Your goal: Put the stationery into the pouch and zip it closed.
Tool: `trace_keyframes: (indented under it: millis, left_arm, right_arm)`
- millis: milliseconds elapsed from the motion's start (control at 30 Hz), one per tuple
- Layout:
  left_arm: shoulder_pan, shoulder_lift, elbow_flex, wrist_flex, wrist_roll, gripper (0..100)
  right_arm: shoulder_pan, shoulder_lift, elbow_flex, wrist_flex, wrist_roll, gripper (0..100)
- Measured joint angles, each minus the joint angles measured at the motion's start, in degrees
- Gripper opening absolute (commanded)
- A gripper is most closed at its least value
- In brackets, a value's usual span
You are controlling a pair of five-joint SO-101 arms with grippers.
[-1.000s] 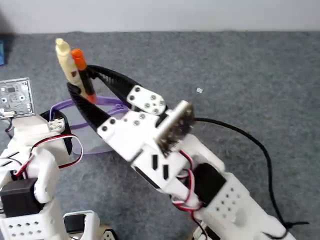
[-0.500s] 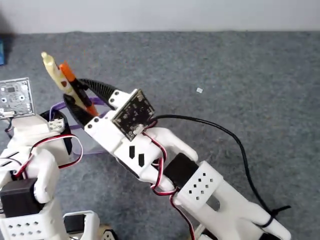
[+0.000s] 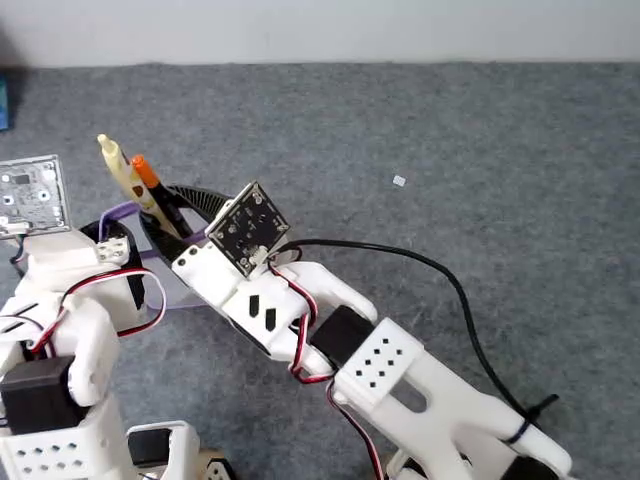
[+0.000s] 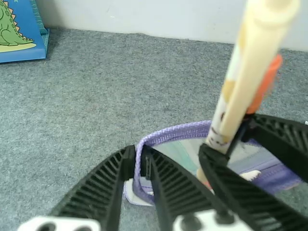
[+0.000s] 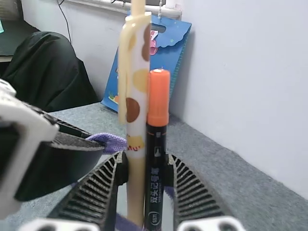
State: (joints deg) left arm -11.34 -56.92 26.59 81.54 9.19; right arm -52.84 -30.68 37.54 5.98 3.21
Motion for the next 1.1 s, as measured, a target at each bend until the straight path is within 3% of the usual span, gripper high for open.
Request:
trace_keyframes:
  millis: [167, 400, 667, 867, 1100]
  left_arm:
    - [0.0, 0.0, 0.0, 0.0, 0.0, 1]
    - [0.0, 0.0, 0.0, 0.0, 0.0, 1]
    - [0.0, 0.0, 0.0, 0.0, 0.0, 1]
    - [0.0, 0.0, 0.0, 0.0, 0.0, 1]
    - [-0.09, 0.0, 0.0, 0.0, 0.18, 1]
  right_arm:
    - [0.0, 0.44, 0.0, -0.7, 0.0, 1.6]
    - [0.0, 0.44, 0.0, -0.7, 0.0, 13.3]
    - [0.0, 0.53, -0.09, -0.26, 0.0, 9.6]
    - [0.0, 1.23, -1.67, -0.09, 0.0, 0.3]
    - [0.0, 1.23, -2.29, -0.09, -1.14, 0.7]
